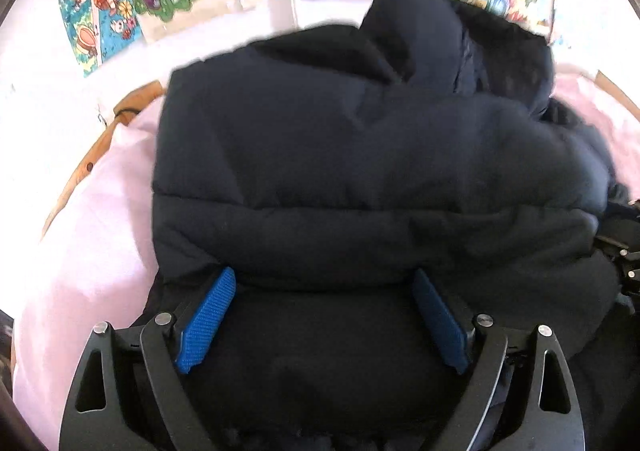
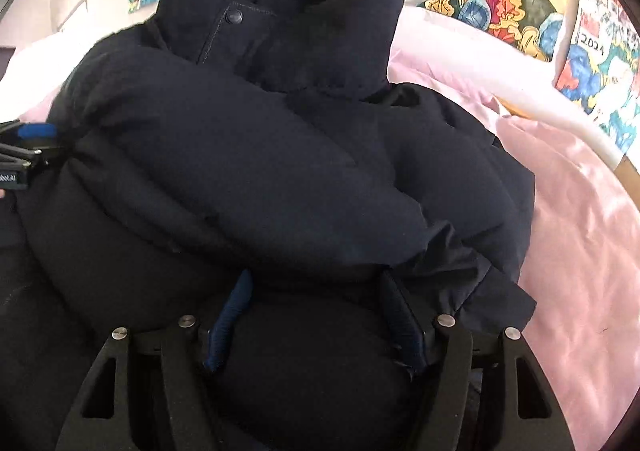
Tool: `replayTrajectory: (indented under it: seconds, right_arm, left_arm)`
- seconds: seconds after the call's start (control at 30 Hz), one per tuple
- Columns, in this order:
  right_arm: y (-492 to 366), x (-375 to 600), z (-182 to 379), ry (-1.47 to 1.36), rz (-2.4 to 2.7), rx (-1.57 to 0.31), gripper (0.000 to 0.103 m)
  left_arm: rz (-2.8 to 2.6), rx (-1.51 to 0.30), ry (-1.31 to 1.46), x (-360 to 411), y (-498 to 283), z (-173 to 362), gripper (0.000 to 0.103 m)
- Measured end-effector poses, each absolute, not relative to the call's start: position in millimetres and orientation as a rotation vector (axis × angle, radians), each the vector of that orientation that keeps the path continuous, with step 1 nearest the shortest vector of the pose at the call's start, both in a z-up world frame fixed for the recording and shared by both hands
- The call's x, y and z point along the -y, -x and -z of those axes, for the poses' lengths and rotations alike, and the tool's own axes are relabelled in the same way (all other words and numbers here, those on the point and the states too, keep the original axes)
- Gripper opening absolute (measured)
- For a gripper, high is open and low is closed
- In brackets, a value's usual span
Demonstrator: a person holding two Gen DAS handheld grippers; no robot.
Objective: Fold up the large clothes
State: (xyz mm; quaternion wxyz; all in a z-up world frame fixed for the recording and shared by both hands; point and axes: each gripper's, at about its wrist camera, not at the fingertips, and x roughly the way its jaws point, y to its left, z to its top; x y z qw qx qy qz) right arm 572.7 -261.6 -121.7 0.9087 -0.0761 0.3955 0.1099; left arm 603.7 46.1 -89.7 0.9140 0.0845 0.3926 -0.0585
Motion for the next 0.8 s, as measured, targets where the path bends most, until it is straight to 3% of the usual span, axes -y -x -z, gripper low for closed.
replayTrajectory:
  seconds: [0.17,0.4,0.8]
  right_arm:
    - [-565,285,99,0.043,-0.34,-0.823,0.086]
    - [-567,314,51,-0.009,-0.344,-0.707,0.093]
    - [-708,331,26,-0.261,-0.357,-0.759,0.093]
  left_arm:
    - [0.291,-0.758,-0.053,-55,-587,57,0.088]
    - [0.32,-0.813,-0.06,-40,-607,28,0.088]
    - [0.24,-0.725,-0.081,-7,-697,11,0.088]
